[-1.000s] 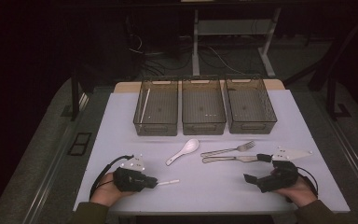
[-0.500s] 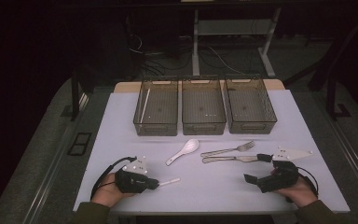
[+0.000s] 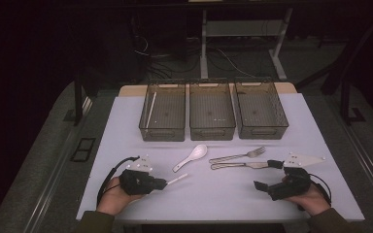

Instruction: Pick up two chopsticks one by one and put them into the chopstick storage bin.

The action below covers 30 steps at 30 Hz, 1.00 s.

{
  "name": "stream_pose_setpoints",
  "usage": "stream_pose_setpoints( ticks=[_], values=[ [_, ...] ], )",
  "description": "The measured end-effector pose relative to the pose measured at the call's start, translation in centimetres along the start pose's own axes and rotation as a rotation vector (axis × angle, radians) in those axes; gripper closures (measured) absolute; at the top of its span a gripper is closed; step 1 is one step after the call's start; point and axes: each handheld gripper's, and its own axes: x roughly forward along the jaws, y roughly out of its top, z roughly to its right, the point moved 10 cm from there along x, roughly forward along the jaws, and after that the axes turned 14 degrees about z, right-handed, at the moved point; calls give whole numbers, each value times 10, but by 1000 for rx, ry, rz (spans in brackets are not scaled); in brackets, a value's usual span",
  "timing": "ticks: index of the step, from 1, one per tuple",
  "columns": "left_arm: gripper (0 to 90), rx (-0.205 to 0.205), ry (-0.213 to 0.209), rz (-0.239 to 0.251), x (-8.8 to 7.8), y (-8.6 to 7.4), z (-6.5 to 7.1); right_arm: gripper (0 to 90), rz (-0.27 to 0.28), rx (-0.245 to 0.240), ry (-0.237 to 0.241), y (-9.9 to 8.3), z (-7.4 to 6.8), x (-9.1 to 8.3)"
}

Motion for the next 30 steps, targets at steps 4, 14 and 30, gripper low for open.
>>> stream_pose_setpoints(
  ticks=[4,14,30],
  values=[
    [838,-14,23,8,1,9,-4,9,-2,3,0,0,0,0],
    [838,-33,85,59,0,42,-25,8,2,12,0,0,1,0],
    [838,-24,134,147,-15,99,-57,8,-16,-12,-18,-6,3,6]
  ],
)
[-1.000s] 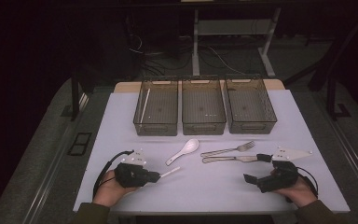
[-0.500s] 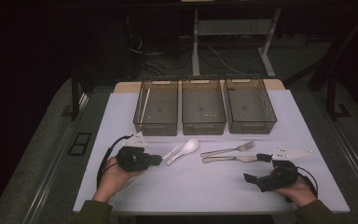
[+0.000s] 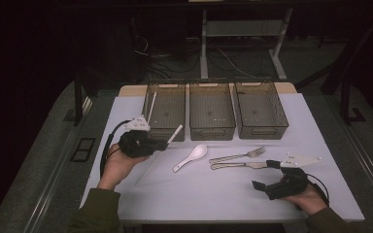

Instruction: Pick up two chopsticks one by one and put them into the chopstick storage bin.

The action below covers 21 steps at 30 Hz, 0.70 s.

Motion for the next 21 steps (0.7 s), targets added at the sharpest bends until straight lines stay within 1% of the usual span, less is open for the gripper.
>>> stream_pose_setpoints(
  ticks=[2,4,5,6,8,18,21],
  values=[
    [838,-5,8,8,-1,7,-4,8,3,5,-5,0,0,0],
    [838,-2,14,11,-2,13,-9,8,-4,1,-1,0,0,0],
    [838,-2,16,17,-3,17,-12,8,-2,6,-4,0,0,0],
    [838,-6,20,22,-3,21,-14,8,2,0,-5,0,1,0],
    [838,-2,31,24,-3,29,-19,8,2,6,-7,1,1,0],
    [838,2,90,60,0,82,-55,8,10,2,-5,2,1,-1],
    [837,-6,102,70,3,97,-65,8,11,4,-3,2,1,-1]
  ],
)
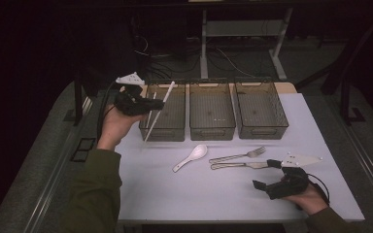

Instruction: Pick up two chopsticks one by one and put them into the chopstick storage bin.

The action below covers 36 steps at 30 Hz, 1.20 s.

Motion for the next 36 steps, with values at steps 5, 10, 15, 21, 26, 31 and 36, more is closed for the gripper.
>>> stream_pose_setpoints(
  ticks=[5,10,15,21,26,31,36],
  values=[
    [837,6,30,21,10,23,-15,8,1,3,1,0,0,-1],
    [837,20,72,23,24,32,-32,8,4,2,4,1,0,-1],
    [837,22,101,35,39,29,-46,8,10,3,9,2,-1,-1],
    [837,27,128,27,50,18,-60,9,9,6,14,2,-1,-2],
    [836,17,137,39,58,15,-65,8,9,7,18,2,-2,-2],
    [836,7,137,-13,67,-4,-67,8,11,9,20,2,-2,-2],
    [836,-33,143,-40,69,-25,-72,8,12,6,20,2,-2,-2]
  ],
)
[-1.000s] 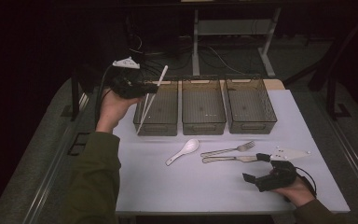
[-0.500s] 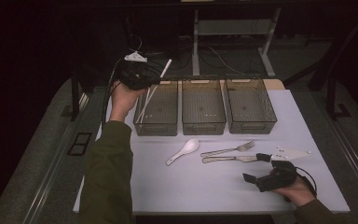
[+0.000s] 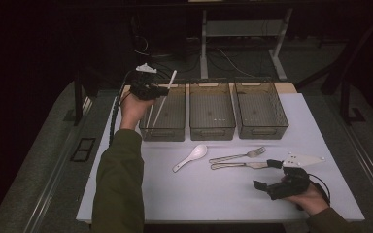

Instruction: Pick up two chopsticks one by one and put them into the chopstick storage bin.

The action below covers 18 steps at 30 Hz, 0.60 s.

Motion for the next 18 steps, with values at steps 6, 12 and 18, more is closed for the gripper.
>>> stream_pose_setpoints(
  ticks=[6,12,18],
  values=[
    [835,-44,1,-8,4,-17,-4,8,-1,3,0,0,0,0],
    [831,-55,30,-16,18,-23,-6,8,-1,4,0,0,1,0],
    [866,-46,73,-83,27,-37,-12,8,2,6,1,1,0,-1]
  ],
)
